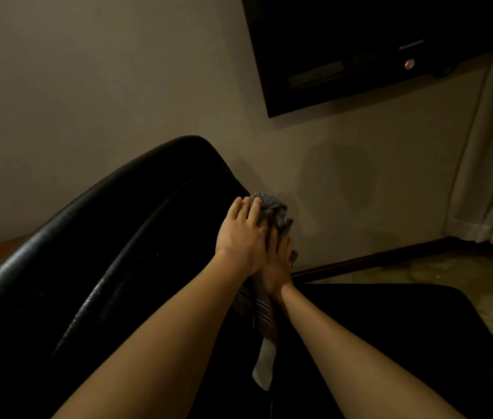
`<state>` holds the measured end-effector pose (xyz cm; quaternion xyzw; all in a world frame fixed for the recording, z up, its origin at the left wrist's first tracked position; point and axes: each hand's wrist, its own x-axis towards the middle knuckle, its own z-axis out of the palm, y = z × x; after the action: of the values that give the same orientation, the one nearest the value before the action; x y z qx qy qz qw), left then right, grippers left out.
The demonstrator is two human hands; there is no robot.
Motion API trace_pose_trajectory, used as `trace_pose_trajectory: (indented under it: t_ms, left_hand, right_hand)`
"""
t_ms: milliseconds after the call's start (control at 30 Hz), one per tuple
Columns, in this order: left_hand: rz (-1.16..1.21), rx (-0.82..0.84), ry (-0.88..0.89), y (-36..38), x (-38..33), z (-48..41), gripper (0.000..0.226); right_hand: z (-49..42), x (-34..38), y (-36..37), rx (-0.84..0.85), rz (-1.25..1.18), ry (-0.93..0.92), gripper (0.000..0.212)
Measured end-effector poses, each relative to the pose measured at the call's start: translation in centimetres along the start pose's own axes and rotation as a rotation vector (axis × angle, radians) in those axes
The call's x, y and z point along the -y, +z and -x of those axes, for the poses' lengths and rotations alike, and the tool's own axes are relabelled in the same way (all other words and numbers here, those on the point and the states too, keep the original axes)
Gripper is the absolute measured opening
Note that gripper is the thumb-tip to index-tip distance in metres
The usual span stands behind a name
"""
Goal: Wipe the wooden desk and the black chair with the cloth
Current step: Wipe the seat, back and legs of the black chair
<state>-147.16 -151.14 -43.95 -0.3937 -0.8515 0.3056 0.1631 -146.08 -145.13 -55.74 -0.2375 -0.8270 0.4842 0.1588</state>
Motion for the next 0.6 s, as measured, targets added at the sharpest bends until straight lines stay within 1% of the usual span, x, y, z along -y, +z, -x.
trace_pose_trajectory:
  t_ms: [133,233,267,333,467,600]
  left_hand:
    - [-0.041,0.078,0.042,0.5,-2.9,1.7,0.059]
    - [-0.068,0.104,0.042,0.2,-4.0,2.7,0.058]
    - [-0.067,0.104,0.037,0.0,-4.0,3.0,0.057]
    - [-0.058,0.108,0.026,-0.2,-3.6,3.1,0.057]
    - [-0.045,0.111,-0.029,-0.8,-2.2,3.6,0.056]
    - [0.01,0.052,-0.071,-2.0,0.3,4.7,0.057]
  right_hand:
    - [1.4,-3.5,2.3,0.062,0.024,0.042,0.085]
    - [2.2,-4.6,3.3,0.097,-0.062,0.087,0.091]
    - [2.5,-4.4,3.1,0.116,-0.044,0.093,0.093]
    - [2.8,-3.3,2.2,0.137,-0.015,0.066,0.087]
    - [2.8,-0.7,1.1,0.134,-0.061,0.015,0.08]
    - [3.3,2.8,0.1,0.113,-0.113,0.02,0.069]
